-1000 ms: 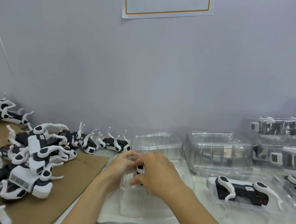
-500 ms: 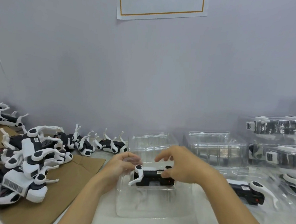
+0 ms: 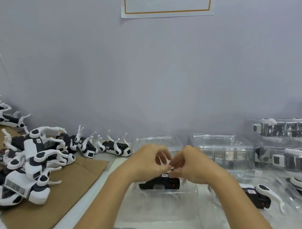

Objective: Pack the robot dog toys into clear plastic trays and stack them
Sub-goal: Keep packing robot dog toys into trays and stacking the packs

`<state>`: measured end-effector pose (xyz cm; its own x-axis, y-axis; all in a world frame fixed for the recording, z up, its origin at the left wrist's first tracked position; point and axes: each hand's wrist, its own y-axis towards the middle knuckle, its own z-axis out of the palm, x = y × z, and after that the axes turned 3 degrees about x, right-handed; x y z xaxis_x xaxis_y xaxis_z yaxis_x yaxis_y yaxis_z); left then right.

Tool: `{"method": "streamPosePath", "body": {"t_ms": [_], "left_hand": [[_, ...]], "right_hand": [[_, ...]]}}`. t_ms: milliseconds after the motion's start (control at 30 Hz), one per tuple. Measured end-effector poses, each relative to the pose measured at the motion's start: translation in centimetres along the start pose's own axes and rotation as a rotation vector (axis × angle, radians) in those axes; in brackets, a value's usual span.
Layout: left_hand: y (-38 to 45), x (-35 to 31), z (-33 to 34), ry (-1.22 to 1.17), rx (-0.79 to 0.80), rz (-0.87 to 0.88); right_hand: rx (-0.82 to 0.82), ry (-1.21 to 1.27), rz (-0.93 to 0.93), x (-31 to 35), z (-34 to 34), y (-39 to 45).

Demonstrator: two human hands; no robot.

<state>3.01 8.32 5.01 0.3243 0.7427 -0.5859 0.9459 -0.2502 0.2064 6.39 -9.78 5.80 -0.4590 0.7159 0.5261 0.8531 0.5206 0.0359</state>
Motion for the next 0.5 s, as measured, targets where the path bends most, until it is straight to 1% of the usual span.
{"method": "streamPosePath", "body": {"t_ms": [67,133,233,300,433,500], "left_hand": [[0.2,-0.4,1.4,-0.041,0.045,-0.027],[0.3,-0.3,2.0,-0.026,0.033,-0.057],[0.3,-0.5,2.3,0.015,0.068,-0.067],[0.3,-0.9,2.6,0.078,0.088,-0.07],[0.4,-1.9,3.4,0.171,0.066,-0.121],[0.6,-2.3,3.6,0.202,0.072,-0.157]], "right_hand": [[0.01,0.021,-0.019,0.0,-0.2,-0.1],[0.02,0.068,-0.027,-0.2,-0.7,-0.4],[-0.022,0.126,0.001,-1.1,-1.7,-0.6],[-0.057,0.1,0.033,-1.6,-1.8,-0.6],[-0.001,0.021,0.082,-1.7,-1.4,-0.6],[-0.002,0.011,0.092,-1.7,-1.4,-0.6]]}}
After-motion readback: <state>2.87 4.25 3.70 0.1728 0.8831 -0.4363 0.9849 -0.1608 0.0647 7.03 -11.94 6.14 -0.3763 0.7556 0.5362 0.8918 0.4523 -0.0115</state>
